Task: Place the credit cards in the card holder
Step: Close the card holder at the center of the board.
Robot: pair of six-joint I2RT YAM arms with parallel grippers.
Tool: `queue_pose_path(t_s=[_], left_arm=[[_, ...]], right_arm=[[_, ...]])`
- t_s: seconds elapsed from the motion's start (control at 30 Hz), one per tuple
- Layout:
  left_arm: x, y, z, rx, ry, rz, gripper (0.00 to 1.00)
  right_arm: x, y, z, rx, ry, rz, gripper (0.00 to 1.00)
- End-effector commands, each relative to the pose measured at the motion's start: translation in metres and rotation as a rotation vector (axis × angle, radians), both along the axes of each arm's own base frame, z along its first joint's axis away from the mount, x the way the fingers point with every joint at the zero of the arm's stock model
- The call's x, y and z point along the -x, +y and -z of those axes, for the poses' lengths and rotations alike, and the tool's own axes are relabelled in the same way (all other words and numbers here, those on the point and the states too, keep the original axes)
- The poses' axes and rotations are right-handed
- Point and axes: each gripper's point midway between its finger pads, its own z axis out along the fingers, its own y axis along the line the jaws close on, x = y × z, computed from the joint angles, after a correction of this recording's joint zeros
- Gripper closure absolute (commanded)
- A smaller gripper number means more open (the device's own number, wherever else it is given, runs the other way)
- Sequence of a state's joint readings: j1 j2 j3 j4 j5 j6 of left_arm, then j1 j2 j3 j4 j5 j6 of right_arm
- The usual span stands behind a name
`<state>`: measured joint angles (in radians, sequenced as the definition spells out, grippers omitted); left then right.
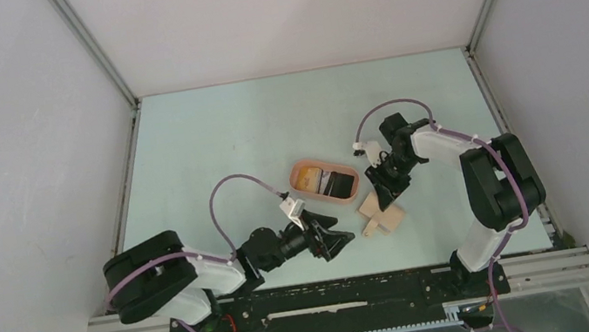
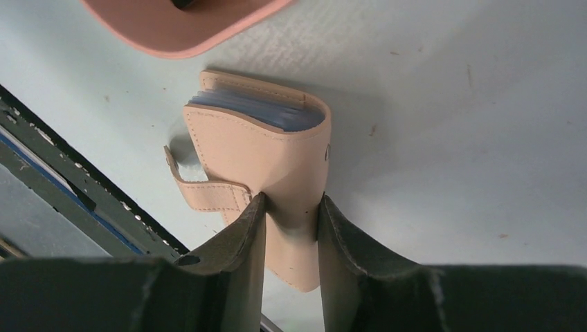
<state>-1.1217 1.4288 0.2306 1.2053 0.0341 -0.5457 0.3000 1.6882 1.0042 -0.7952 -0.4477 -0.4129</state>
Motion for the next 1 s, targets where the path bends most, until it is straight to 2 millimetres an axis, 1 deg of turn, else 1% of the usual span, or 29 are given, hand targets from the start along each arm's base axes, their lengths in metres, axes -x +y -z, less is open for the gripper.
queue_pose_path(t_s=[0.0,0.07,0.17,0.2,0.33,0.43,0.6,0.73,0.97], left_arm=[[-0.008,0.008,0.005,0.082,0.133,-0.096,0.20],[-0.012,0.010,0.014,0.084,0.189,-0.132,0.20],[-0.016,0.010,0.027,0.082,0.258,-0.174,0.21],[-0.017,0.008,0.031,0.083,0.281,-0.181,0.21],[-0.021,-0.002,0.045,0.077,0.361,-0.202,0.29],[-0.026,-0.006,0.056,0.062,0.413,-0.234,0.32],[-0.033,-0.012,0.071,0.005,0.484,-0.294,0.29],[-0.039,-0.020,0.081,-0.042,0.546,-0.336,0.26],[-0.046,-0.026,0.098,-0.064,0.636,-0.399,0.28]], right_arm=[[0.005,0.006,-0.004,-0.024,-0.040,-0.088,0.66],[0.008,0.011,-0.010,-0.060,-0.043,-0.101,0.62],[0.012,0.016,-0.017,-0.099,-0.036,-0.102,0.46],[0.012,0.018,-0.018,-0.109,-0.033,-0.098,0.43],[0.012,0.020,-0.018,-0.118,-0.006,-0.070,0.36],[0.012,0.019,-0.014,-0.125,0.036,-0.044,0.36],[0.014,0.023,-0.010,-0.115,0.047,-0.057,0.39],[0.016,0.026,-0.007,-0.108,0.058,-0.060,0.43],[0.018,0.028,-0.002,-0.108,0.094,-0.055,0.52]])
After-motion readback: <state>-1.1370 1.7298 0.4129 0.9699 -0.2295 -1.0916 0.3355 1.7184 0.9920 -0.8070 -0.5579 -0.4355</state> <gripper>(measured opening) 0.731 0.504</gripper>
